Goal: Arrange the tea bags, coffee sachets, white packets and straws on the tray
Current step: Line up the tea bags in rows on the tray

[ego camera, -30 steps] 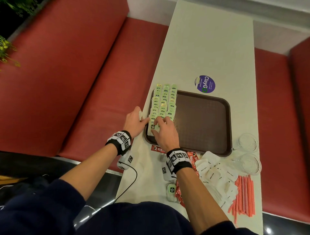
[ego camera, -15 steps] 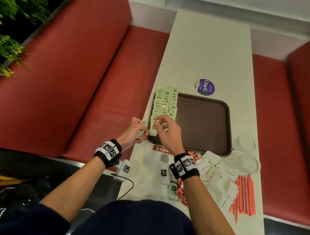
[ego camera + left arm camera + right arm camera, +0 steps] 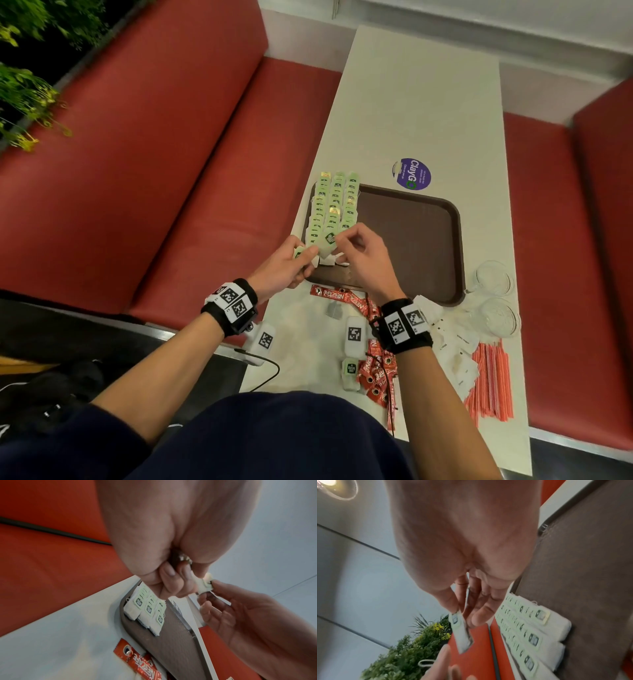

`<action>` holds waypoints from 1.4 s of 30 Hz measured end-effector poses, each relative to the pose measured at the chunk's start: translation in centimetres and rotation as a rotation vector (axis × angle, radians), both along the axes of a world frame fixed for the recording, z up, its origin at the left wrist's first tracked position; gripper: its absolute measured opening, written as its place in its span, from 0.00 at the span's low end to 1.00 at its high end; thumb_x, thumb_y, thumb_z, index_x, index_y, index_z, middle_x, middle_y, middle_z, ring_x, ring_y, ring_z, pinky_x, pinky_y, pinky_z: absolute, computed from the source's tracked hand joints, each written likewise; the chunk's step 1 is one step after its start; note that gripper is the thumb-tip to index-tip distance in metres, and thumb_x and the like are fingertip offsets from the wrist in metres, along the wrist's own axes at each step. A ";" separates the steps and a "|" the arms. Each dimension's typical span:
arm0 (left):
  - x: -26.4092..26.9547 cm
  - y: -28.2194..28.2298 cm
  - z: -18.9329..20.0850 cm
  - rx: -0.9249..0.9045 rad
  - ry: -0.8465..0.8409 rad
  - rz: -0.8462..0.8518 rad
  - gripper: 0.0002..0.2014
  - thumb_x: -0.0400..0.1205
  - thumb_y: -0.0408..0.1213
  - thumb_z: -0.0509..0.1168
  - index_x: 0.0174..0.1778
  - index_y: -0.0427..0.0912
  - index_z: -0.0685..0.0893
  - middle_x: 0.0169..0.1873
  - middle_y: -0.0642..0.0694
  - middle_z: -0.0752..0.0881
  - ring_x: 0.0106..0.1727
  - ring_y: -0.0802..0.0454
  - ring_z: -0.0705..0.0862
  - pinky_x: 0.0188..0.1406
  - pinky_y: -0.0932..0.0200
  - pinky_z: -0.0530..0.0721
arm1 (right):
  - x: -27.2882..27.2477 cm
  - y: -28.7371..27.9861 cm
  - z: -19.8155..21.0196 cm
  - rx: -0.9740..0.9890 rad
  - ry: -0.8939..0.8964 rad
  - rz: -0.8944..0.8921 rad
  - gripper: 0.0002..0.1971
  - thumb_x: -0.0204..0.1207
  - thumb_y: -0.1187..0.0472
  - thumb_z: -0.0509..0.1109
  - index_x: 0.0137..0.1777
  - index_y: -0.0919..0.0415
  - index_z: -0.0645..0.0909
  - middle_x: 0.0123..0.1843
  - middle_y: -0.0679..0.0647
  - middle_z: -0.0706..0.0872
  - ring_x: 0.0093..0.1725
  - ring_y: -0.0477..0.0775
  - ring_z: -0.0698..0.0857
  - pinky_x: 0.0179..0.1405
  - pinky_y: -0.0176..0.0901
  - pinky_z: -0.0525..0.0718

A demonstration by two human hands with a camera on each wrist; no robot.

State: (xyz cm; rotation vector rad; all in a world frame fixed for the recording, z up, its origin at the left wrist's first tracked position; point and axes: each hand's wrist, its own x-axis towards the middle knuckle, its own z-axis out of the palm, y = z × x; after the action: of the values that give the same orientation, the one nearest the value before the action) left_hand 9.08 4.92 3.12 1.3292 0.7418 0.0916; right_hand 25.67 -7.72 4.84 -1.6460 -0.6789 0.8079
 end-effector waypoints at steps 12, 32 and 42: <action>0.0 0.5 -1.3 0.020 0.142 0.252 0.03 0.90 0.33 0.56 0.53 0.45 0.68 0.45 0.39 0.84 0.33 0.50 0.77 0.30 0.55 0.73 | 2.1 1.5 -6.2 -0.385 -0.454 0.228 0.07 0.89 0.63 0.75 0.64 0.57 0.90 0.52 0.50 0.92 0.49 0.44 0.89 0.59 0.41 0.89; 2.4 2.4 -3.1 0.431 0.030 0.272 0.04 0.83 0.43 0.80 0.51 0.52 0.94 0.42 0.59 0.91 0.42 0.59 0.87 0.48 0.53 0.90 | -1.4 1.8 -3.8 0.009 -0.160 -0.058 0.08 0.86 0.56 0.78 0.54 0.54 0.81 0.51 0.45 0.91 0.54 0.47 0.91 0.57 0.39 0.89; 3.8 0.7 -4.9 0.803 0.082 -0.005 0.06 0.84 0.35 0.78 0.51 0.51 0.90 0.48 0.57 0.88 0.47 0.62 0.84 0.50 0.64 0.83 | 1.7 -1.7 -8.4 -0.168 -0.240 -0.281 0.08 0.83 0.63 0.80 0.50 0.50 0.85 0.49 0.43 0.93 0.52 0.43 0.92 0.61 0.46 0.92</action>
State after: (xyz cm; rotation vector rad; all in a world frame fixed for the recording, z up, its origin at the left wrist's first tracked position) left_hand 12.85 5.61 -1.75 2.1056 0.8037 0.3610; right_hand 27.38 -9.47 -3.58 -1.9598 -0.5379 0.4789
